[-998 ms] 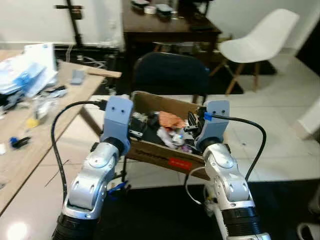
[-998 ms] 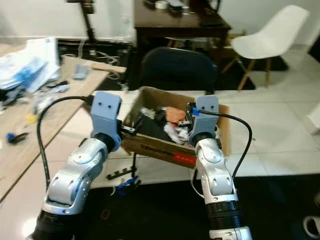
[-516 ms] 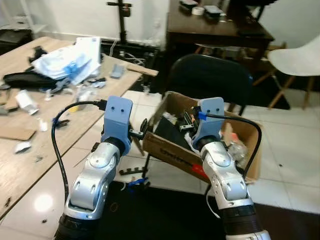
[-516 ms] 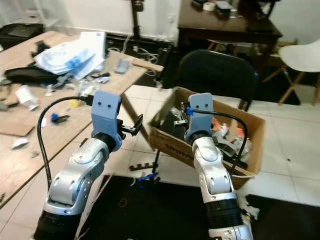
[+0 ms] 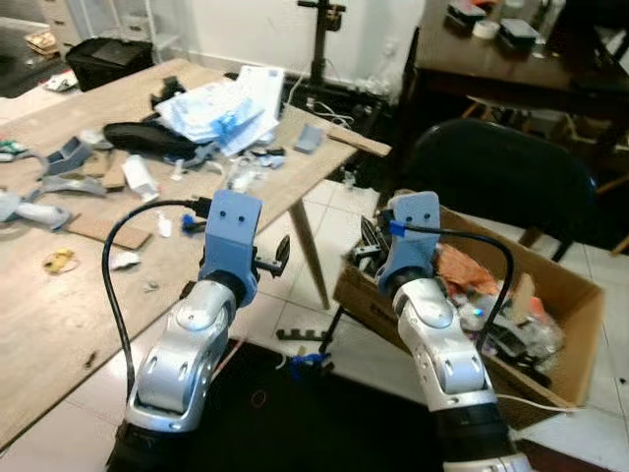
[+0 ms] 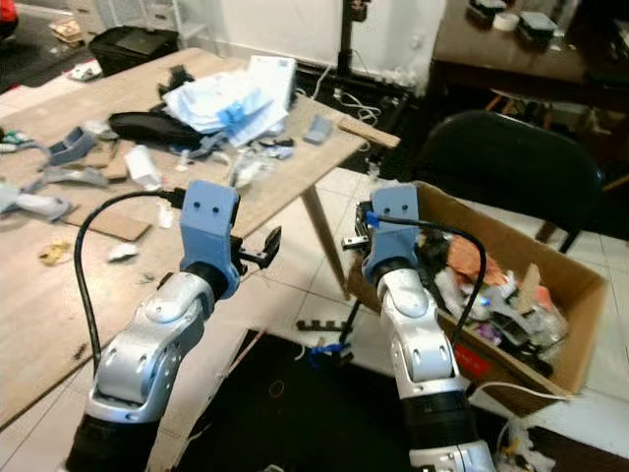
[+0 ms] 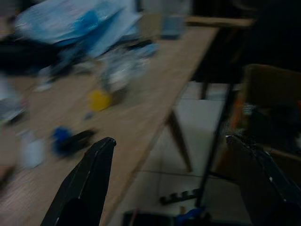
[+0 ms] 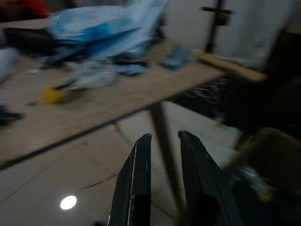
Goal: Picking trash to rubbish bin
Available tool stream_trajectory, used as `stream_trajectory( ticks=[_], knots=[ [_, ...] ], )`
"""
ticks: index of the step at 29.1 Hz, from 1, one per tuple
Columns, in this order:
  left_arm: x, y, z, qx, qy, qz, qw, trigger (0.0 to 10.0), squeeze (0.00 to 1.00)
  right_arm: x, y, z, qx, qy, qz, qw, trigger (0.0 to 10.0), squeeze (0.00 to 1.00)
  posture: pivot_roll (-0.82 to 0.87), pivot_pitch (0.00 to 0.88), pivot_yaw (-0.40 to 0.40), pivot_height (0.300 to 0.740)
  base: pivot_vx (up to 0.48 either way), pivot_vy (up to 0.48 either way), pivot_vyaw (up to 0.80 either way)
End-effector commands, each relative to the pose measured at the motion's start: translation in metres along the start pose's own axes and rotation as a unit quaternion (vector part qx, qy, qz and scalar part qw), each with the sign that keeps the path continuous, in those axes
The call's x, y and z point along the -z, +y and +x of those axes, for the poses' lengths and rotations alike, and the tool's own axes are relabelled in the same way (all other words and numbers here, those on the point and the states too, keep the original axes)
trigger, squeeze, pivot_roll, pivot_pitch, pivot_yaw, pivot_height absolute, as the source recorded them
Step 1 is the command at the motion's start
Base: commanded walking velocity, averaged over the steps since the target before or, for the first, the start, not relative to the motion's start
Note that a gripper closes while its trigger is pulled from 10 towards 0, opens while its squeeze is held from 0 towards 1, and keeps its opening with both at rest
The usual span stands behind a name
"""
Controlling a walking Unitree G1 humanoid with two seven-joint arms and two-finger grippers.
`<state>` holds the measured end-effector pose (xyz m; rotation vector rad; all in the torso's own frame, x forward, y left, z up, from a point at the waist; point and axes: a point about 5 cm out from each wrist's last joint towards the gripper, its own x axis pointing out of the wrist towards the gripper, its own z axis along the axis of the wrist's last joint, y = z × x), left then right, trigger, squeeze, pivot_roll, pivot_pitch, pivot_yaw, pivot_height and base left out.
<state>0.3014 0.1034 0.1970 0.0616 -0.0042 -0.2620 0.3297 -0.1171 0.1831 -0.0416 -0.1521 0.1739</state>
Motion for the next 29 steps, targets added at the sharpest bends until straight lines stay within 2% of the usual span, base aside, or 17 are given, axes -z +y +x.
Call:
stream_trajectory(
  ticks=[1, 29],
  knots=[
    [0.0067, -0.0019, -0.0008, 0.005, 0.017, -0.007, 1.000, 10.0, 0.00, 0.0030, 0.0003, -0.0014, 0.000, 0.007, 0.004, 1.000, 10.0, 0.00, 0.14, 0.100, -0.028, 0.740, 0.000, 0.000, 0.80],
    [0.0131, -0.0070, -0.0013, 0.027, 0.046, -0.001, 0.999, 10.0, 0.00, 0.0070, -0.0012, -0.0043, 0.003, 0.019, 0.004, 1.000, 10.0, 0.00, 0.13, 0.112, -0.026, 0.740, 0.000, 0.000, 0.80]
  ],
)
